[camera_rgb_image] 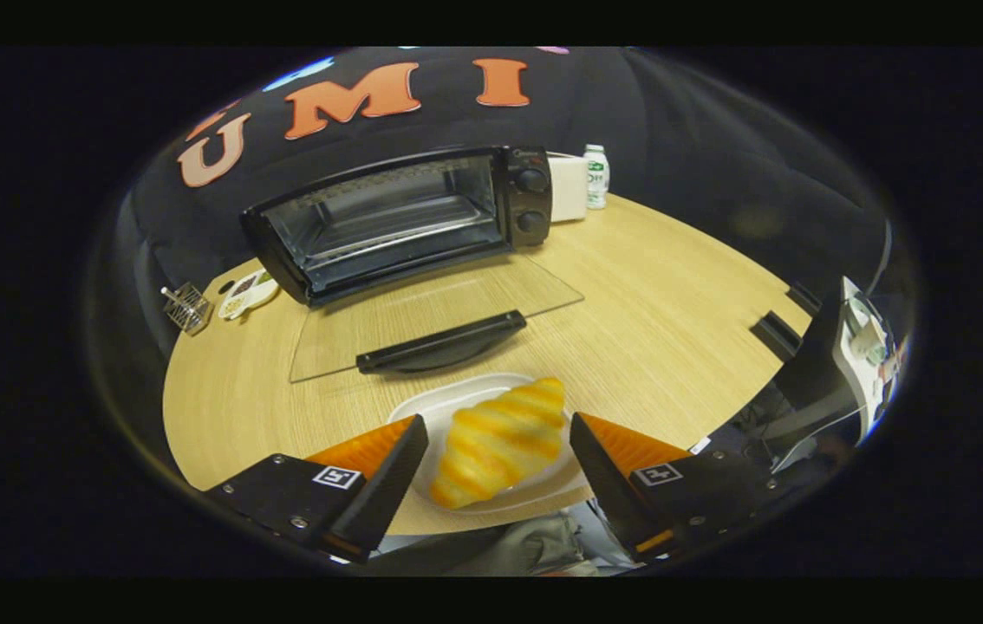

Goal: Open the toaster oven, put the food inside, and close the toaster oven door.

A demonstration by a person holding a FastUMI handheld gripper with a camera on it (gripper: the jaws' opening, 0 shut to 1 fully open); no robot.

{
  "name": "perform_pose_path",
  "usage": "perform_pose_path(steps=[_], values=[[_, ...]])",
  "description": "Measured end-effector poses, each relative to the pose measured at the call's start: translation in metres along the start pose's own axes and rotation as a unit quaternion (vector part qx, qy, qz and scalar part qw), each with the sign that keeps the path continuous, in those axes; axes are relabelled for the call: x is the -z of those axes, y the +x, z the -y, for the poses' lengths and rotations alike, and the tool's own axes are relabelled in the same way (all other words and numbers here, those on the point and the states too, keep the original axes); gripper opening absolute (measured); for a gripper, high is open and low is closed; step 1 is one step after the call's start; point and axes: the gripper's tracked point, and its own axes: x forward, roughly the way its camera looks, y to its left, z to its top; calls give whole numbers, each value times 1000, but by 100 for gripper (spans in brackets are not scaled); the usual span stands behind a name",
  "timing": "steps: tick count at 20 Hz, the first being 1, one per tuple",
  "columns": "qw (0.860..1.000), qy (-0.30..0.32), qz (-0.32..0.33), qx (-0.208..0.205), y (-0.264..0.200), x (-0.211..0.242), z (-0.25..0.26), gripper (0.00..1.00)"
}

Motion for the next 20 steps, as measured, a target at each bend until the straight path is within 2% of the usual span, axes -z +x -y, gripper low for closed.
perform_pose_path(steps=[9,10,11,14,15,17,20], values=[[998,17,-55,26,8,41,-4,96],[998,23,-58,24,7,41,-6,91],[998,24,-59,22,6,41,-6,81],[998,29,-51,24,3,38,-2,68],[998,34,-52,20,2,39,-2,55],[997,52,-49,2,-4,37,-4,48],[994,96,-42,-22,-19,28,-2,46]])
